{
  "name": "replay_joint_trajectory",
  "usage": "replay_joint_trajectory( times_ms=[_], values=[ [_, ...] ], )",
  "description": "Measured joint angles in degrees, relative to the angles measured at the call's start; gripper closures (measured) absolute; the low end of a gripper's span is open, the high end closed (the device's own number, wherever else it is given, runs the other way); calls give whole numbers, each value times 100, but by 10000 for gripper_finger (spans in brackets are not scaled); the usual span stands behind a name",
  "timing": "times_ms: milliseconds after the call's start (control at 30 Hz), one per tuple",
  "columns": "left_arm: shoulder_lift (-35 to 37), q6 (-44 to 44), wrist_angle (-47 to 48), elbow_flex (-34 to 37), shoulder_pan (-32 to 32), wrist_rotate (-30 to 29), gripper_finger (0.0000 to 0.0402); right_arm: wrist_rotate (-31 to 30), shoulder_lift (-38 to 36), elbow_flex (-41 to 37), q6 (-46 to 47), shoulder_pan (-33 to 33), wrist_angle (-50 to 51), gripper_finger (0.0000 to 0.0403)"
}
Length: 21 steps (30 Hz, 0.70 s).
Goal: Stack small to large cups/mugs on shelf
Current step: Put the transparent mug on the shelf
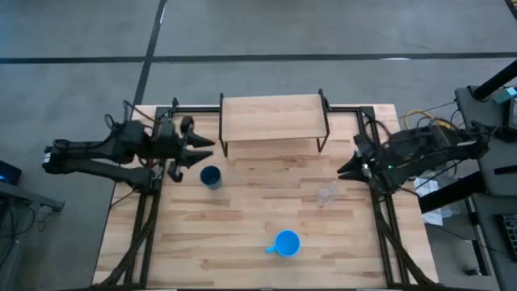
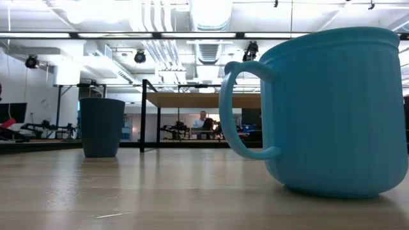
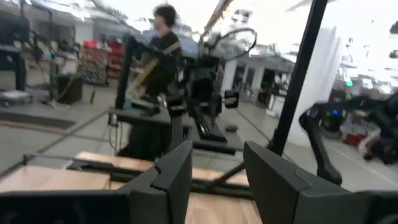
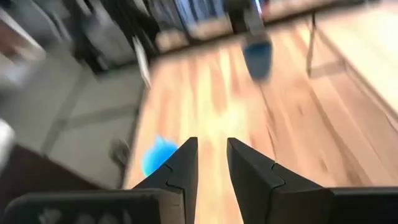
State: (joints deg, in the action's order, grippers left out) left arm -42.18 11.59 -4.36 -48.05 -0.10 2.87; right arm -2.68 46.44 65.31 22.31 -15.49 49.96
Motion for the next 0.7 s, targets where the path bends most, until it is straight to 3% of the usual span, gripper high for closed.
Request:
replay_joint_trajectory(
  times_ms=[167,500,700],
  values=[
    [-3,11,-152,-72,-2,744,269,-2,900,720,-2,0,1079,321],
    [59,1002,-183,-65,2,760,269,7,1789,1553,-2,0,1284,321],
    [116,956,-157,-66,2,780,269,7,1924,1533,18,0,1296,321]
  ],
)
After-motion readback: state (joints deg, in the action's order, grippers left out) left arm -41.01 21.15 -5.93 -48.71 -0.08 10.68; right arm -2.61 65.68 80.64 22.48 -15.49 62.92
